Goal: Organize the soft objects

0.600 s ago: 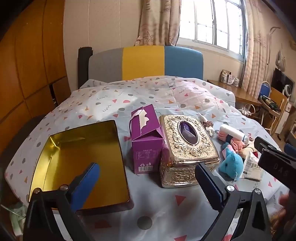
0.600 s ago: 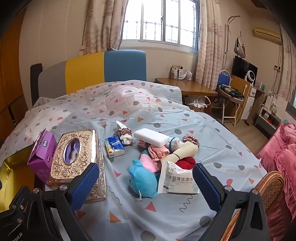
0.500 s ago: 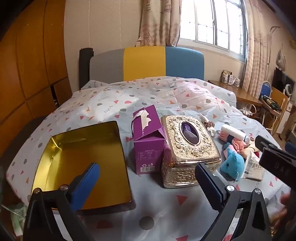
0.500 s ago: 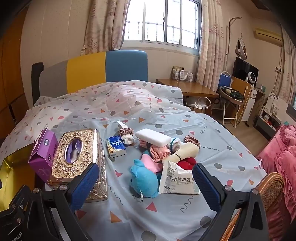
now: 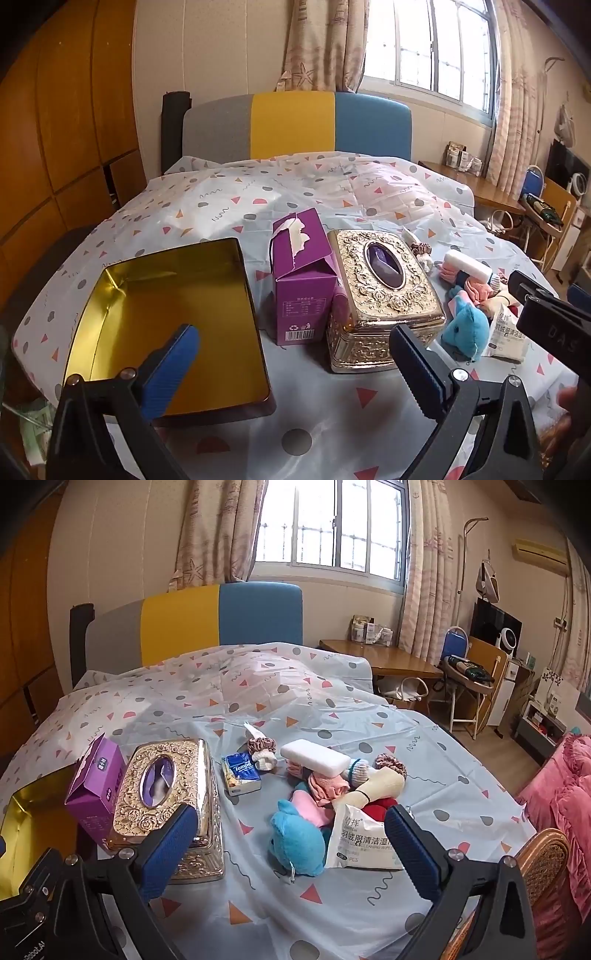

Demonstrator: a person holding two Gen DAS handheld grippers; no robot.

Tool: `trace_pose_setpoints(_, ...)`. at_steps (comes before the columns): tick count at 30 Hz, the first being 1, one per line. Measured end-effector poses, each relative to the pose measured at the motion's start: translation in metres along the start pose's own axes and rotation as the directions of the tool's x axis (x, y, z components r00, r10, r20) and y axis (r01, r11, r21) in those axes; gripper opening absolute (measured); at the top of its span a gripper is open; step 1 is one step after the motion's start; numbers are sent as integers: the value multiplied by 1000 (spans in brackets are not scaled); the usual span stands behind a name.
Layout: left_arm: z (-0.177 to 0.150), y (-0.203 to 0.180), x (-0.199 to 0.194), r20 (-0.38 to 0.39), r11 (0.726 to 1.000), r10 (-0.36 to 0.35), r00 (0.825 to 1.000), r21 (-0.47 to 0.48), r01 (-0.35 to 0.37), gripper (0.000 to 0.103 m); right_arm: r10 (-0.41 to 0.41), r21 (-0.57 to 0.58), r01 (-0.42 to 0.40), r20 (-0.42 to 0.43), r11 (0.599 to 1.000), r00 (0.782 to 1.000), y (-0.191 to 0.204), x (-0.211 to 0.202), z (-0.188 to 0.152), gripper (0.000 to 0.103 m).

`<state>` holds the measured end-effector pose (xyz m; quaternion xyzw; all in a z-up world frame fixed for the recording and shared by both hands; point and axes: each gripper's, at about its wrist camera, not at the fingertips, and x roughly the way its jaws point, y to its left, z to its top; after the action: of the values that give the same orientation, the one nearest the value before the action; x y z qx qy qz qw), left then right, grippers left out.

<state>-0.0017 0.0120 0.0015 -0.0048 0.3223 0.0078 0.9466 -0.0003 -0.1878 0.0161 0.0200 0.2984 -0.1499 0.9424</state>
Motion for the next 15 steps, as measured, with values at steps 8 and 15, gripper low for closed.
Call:
trace_pose_setpoints(8, -1, 1, 0, -6, 1000, -5, 1000, 0, 5, 103, 7, 1, -7, -5, 1000, 1000, 0, 1, -1, 103)
trace_pose_setpoints(15, -2, 3, 1, -10, 1000, -6, 1000, -9, 6, 103, 12, -10, -12, -8, 1000, 1000, 4, 2, -1, 103)
